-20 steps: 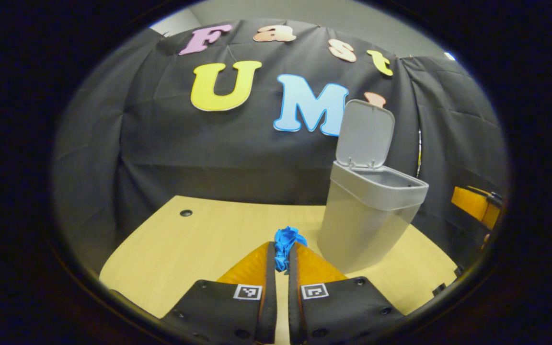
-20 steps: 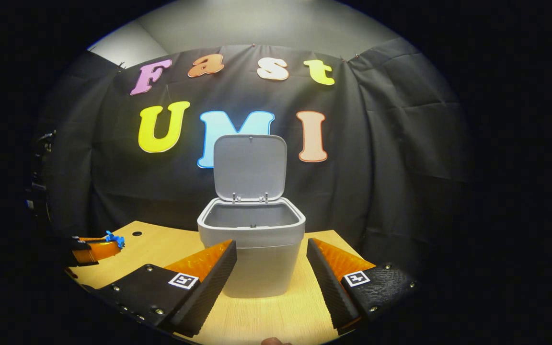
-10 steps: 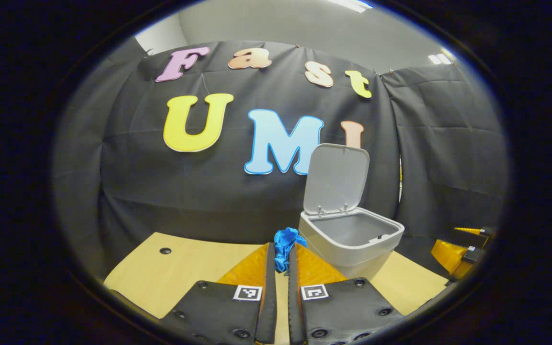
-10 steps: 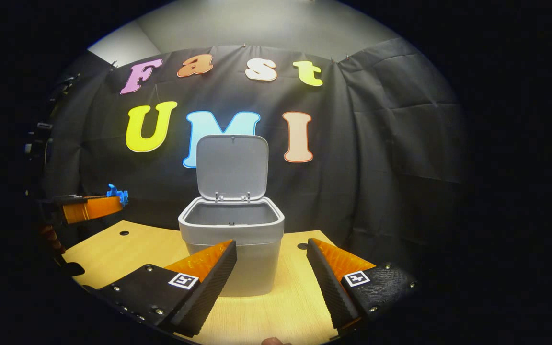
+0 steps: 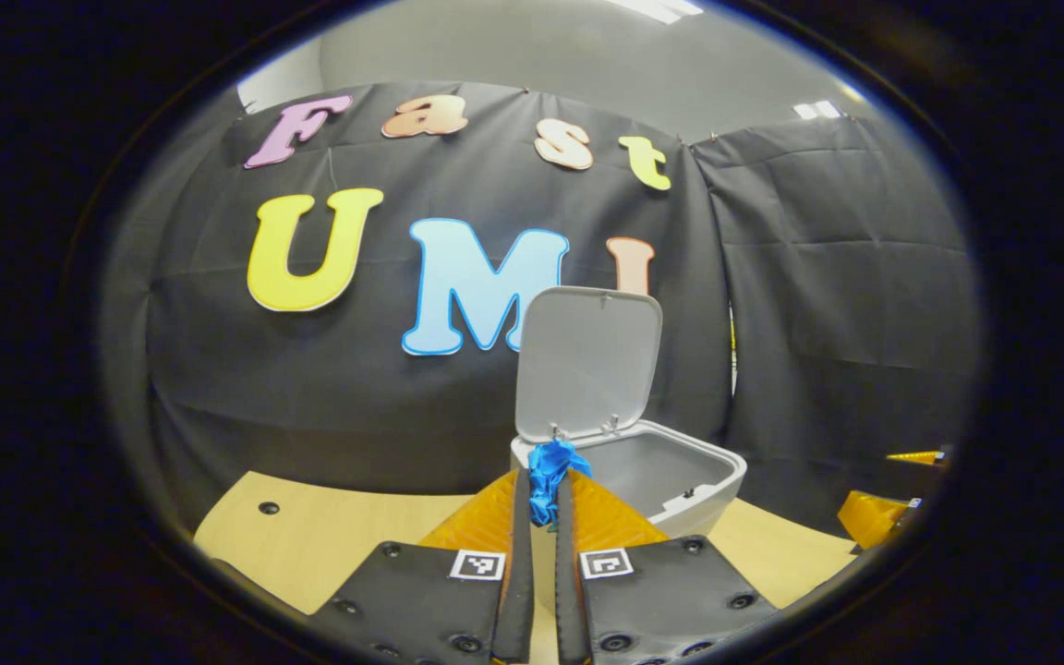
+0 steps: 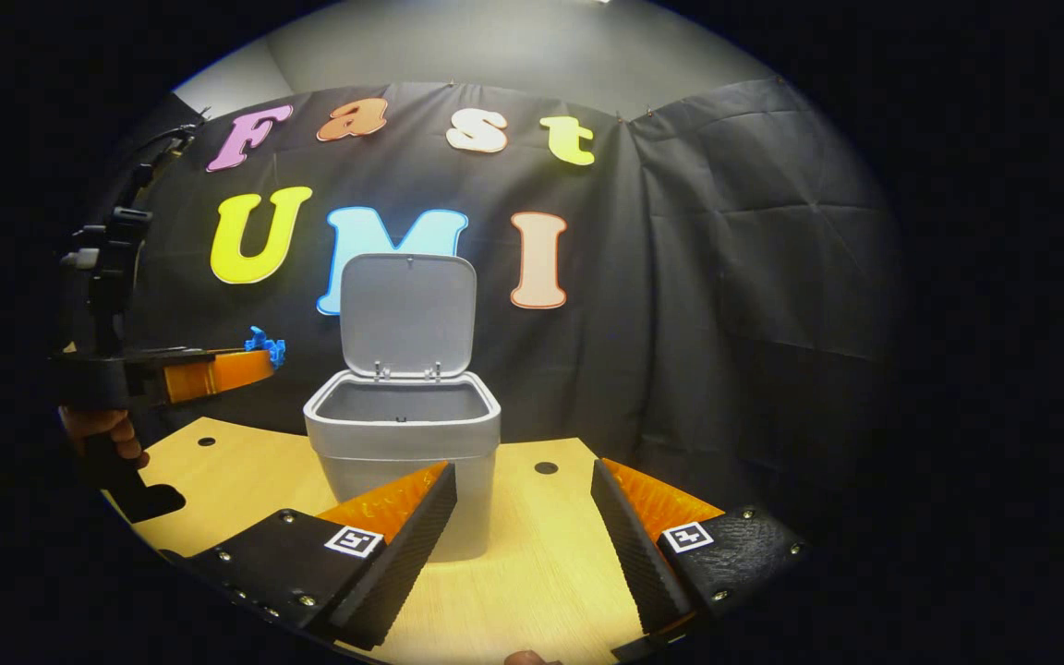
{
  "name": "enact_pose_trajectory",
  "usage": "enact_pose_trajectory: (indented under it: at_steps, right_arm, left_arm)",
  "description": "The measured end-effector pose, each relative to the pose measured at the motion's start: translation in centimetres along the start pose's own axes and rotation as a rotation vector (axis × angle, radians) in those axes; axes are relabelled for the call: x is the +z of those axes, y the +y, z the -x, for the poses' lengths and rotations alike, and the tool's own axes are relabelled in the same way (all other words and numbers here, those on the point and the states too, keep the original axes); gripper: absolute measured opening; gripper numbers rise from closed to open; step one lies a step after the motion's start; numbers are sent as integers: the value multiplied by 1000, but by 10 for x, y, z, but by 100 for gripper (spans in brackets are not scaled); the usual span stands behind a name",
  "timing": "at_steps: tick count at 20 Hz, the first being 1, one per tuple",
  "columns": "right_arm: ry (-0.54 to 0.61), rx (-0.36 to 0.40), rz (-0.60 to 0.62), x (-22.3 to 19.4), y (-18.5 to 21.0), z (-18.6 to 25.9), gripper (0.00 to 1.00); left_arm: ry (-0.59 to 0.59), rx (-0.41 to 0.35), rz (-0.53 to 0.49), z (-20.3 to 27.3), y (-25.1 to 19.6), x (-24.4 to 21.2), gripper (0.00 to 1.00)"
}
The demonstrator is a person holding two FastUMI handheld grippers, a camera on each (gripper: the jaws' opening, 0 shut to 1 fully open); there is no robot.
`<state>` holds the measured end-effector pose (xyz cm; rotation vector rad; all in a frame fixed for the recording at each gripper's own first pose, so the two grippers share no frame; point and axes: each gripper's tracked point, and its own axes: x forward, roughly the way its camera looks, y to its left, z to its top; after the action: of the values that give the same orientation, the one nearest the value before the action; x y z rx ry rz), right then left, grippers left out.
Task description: Press the lid of the desktop garbage bin to open it, pick up the crumpled paper on the desktop and throw it into the bin, then pick up the pop can on the desktop and drop it into the bin, and finally close the garbage bin lid.
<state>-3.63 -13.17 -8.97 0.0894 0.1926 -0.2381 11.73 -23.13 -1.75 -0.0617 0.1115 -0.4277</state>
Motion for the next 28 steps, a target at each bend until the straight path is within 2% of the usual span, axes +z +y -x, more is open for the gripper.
enact_pose_trajectory:
  at_steps: [6, 7, 8, 9, 10, 11, 12, 13, 14, 16, 18, 20, 22, 26, 28]
  right_arm:
    - [31, -84, 2, -10, -20, 13, 94]
    - [34, -93, -1, -10, -22, 15, 94]
    - [36, -100, -3, -11, -23, 17, 94]
    - [38, -106, -3, -11, -23, 18, 94]
    - [40, -110, -1, -12, -24, 19, 94]
    - [41, -114, 2, -12, -24, 20, 94]
    - [42, -116, 3, -12, -24, 21, 94]
    - [42, -117, 2, -12, -24, 22, 94]
    - [42, -117, 1, -13, -24, 23, 95]
    - [38, -115, -2, -11, -22, 23, 94]
    - [35, -107, -1, -10, -18, 24, 95]
    - [32, -99, 3, -9, -15, 24, 95]
    - [29, -91, 6, -8, -13, 24, 95]
    - [25, -78, 4, -6, -9, 22, 95]
    - [22, -65, 1, -5, -5, 20, 95]
  left_arm:
    - [22, -42, 9, -39, -14, -7, 23]
    - [36, -43, 5, -44, -17, -10, 16]
    - [45, -42, 3, -46, -17, -12, 16]
    - [52, -52, 4, -51, -21, -15, 24]
    - [54, -53, 4, -54, -22, -15, 26]
    - [61, -63, 2, -57, -25, -17, 27]
    - [68, -71, -1, -58, -27, -18, 21]
    - [77, -80, -7, -59, -30, -20, 21]
    - [89, -87, -14, -60, -32, -23, 32]
    - [109, -105, -23, -62, -38, -27, 39]
    - [124, -122, -24, -64, -42, -29, 41]
    - [139, -131, -22, -64, -45, -32, 37]
    - [145, -138, -13, -65, -47, -33, 53]
    - [131, -150, 8, -61, -49, -29, 94]
    - [125, -148, 11, -58, -48, -27, 100]
